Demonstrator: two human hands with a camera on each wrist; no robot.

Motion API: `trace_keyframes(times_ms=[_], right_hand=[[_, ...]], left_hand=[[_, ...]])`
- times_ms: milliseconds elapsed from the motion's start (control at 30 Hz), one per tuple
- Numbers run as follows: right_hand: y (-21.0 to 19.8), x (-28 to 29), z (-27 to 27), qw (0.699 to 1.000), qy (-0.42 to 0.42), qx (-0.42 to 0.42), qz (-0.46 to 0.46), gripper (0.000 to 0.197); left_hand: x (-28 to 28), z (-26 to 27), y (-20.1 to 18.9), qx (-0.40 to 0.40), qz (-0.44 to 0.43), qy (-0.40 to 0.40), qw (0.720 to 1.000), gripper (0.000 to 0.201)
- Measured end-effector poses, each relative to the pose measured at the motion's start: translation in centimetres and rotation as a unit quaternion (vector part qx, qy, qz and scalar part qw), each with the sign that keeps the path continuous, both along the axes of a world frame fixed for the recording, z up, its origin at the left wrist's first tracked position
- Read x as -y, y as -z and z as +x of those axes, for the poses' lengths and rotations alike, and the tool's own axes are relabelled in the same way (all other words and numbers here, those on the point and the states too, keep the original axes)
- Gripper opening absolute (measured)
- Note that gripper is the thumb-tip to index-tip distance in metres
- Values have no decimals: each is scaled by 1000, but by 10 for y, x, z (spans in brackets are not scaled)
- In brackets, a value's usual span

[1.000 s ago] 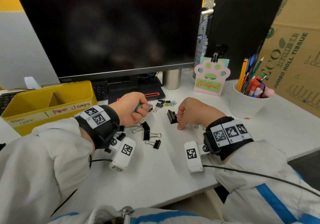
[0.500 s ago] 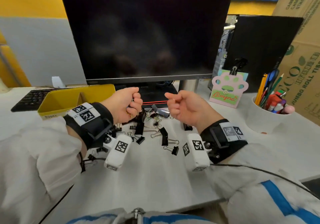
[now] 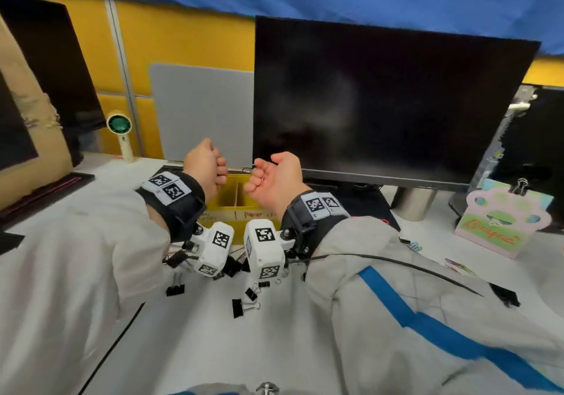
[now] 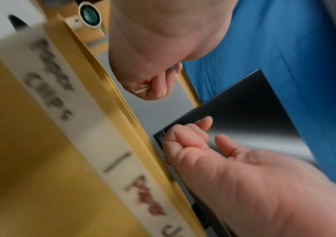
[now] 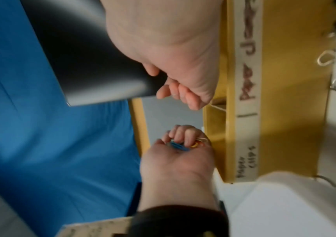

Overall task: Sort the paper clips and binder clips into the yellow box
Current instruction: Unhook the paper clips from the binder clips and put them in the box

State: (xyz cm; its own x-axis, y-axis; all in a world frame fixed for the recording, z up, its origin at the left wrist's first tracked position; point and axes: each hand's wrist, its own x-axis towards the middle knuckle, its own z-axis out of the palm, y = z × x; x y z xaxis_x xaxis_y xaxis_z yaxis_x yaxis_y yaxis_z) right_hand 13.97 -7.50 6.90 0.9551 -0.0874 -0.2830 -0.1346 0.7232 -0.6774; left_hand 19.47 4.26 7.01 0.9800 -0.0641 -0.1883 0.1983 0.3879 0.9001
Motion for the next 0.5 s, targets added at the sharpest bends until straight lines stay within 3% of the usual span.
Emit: trace_keyframes(times_ms=[233,367,400,500], right_hand=[[18,-43,29,999,8,24,-40,38],[17,-48,33,994,26,7,-102,24],[17,-50,33,993,31,5,-118,27],[18,-54,32,987,33,15,-156,40]], left_hand=[[-20,15,26,5,10,-9,1000,46],[-21,19,29,5,9,-30,1000,34],[-21,19,29,6,12,-32,999,28],[-20,20,33,35,36,-40,998,40]])
